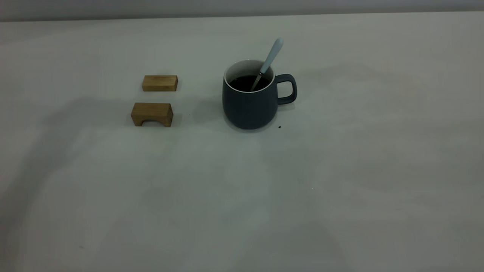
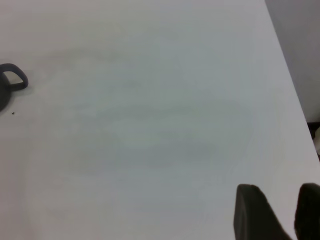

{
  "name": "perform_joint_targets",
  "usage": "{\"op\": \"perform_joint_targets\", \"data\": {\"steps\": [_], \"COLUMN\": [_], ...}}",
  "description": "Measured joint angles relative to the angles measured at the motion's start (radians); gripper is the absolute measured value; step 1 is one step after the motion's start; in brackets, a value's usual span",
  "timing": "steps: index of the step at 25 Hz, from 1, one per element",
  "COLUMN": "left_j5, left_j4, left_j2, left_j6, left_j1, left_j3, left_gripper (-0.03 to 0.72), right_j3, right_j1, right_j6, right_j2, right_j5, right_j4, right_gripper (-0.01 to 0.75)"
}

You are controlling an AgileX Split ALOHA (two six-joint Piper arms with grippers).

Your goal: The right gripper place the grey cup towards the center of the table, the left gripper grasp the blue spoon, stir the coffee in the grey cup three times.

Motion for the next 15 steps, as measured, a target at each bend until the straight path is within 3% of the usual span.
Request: {"op": "perform_joint_targets", "data": {"steps": [4,7,15], "left_j5": [-0.020,0.003,0.013], "left_j4": [0.267,0.493,1.003], "left_j2": [-0.210,-0.377,-0.732], "left_j6": [0.288,0.372,0.112], "left_j1": [0.076,0.106,0.108], "left_j3": [0.001,0.001,0.022], "left_gripper": [0.537,0.537,0.537], "right_j3": [0.000,0.000,0.000], "right_j1": [0.000,0.000,0.000], "right_j6": [0.000,0.000,0.000], "right_j2": [0.000,0.000,0.000], "right_j5": [0.000,0.000,0.000], "right_j4": [0.000,0.000,0.000], "right_gripper": [0.239,0.239,0.239]}}
